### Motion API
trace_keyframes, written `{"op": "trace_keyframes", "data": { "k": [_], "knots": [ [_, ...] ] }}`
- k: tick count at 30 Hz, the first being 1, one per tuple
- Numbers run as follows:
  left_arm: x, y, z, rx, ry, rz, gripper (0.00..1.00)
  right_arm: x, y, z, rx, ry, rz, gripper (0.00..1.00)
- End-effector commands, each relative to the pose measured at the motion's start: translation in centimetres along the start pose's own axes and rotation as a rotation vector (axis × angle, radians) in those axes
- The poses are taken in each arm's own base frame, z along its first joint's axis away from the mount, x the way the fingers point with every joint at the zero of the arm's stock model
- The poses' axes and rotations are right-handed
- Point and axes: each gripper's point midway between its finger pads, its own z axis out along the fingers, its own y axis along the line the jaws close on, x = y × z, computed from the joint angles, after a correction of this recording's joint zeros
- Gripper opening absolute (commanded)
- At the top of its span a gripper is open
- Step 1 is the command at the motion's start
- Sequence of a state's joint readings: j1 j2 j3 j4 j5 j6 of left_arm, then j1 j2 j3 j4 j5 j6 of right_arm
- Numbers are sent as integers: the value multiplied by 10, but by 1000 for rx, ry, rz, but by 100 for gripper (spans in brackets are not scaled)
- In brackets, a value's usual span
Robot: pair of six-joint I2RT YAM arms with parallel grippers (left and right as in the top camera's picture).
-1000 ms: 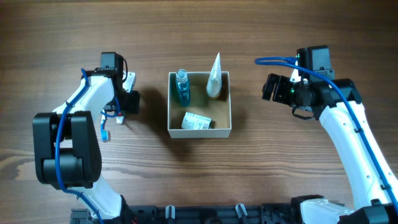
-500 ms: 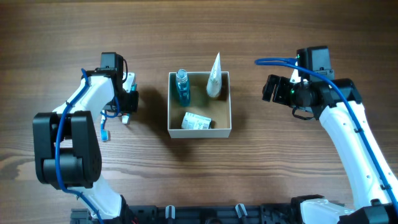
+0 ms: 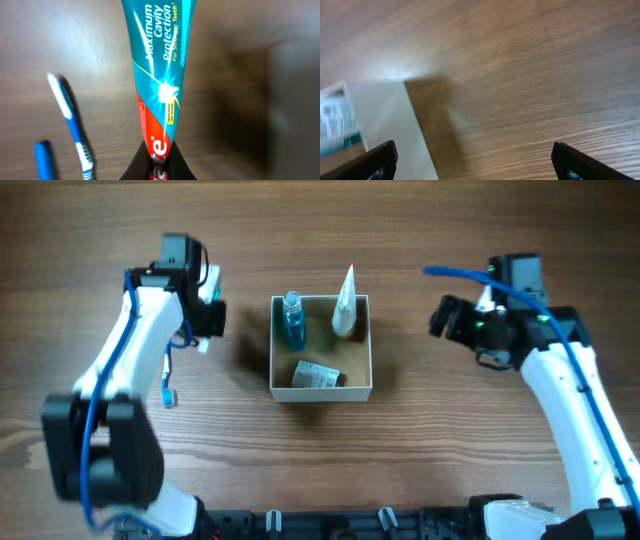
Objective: Pack container
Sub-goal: 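Place the toothpaste tube into the box and release it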
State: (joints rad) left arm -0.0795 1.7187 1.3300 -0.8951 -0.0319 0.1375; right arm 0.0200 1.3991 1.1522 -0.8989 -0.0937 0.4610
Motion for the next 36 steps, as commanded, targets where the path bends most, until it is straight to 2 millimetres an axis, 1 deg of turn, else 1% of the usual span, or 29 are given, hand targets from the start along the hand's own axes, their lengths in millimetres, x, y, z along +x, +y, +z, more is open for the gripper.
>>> {"op": "trace_keyframes", "data": {
  "k": [1, 2, 4, 5, 6, 7, 8, 9, 10, 11, 12, 13, 15, 16, 21, 24, 26, 28, 29, 30, 32, 34, 35, 36],
  "knots": [
    [-27, -29, -85, 8, -245, 136, 4, -11, -19, -2, -89, 32, 184, 99],
    [-28, -41, -105, 15, -299, 205, 4, -13, -25, -3, -98, 30, 186, 99],
    [-26, -65, -134, 31, -381, 322, 4, -15, -37, -5, -87, 29, 178, 99],
    [-23, -80, -148, 44, -419, 389, 4, -15, -39, -5, -83, 31, 170, 99],
    [-20, -93, -157, 58, -444, 442, 4, -14, -41, -5, -80, 32, 162, 99],
    [-15, -108, -163, 82, -458, 498, 4, -13, -41, -5, -76, 35, 157, 99],
    [-8, -127, -168, 131, -468, 564, 4, -13, -41, -5, -76, 38, 150, 99],
    [1, -148, -171, 204, -468, 635, 4, -12, -42, -5, -75, 39, 148, 99],
    [16, -174, -175, 302, -460, 728, 4, -11, -42, -5, -74, 42, 144, 99],
    [28, -190, -177, 359, -450, 794, 4, -11, -42, -5, -74, 44, 144, 99],
    [36, -202, -176, 388, -436, 844, 4, -10, -42, -5, -73, 46, 144, 99],
    [40, -207, -173, 387, -428, 880, 4, -10, -42, -5, -73, 47, 144, 99],
    [41, -209, -160, 347, -404, 942, 4, -10, -42, -5, -73, 47, 145, 99],
    [39, -207, -149, 316, -381, 966, 4, -10, -42, -5, -73, 47, 145, 99],
    [34, -197, -102, 207, -239, 972, 4, -9, -42, -5, -72, 51, 145, 99],
    [38, -200, -73, 202, -155, 980, 4, -9, -42, -5, -71, 53, 146, 99],
    [41, -201, -59, 204, -109, 984, 4, -9, -42, -5, -71, 53, 146, 99],
    [46, -201, -47, 206, -60, 984, 7, -8, -43, -5, -70, 54, 146, 100],
    [48, -201, -43, 206, -45, 985, 16, -8, -43, -5, -70, 54, 146, 100],
    [49, -201, -39, 207, -34, 986, 29, -9, -43, -5, -70, 53, 146, 100],
    [49, -201, -39, 207, -33, 986, 43, -9, -43, -5, -70, 53, 145, 100],
    [49, -201, -39, 207, -34, 987, 55, -9, -43, -5, -70, 54, 144, 100],
    [49, -201, -39, 206, -34, 987, 71, -9, -43, -5, -70, 53, 139, 100],
    [48, -200, -40, 201, -35, 987, 81, -9, -43, -5, -70, 53, 127, 100]
  ]
}}
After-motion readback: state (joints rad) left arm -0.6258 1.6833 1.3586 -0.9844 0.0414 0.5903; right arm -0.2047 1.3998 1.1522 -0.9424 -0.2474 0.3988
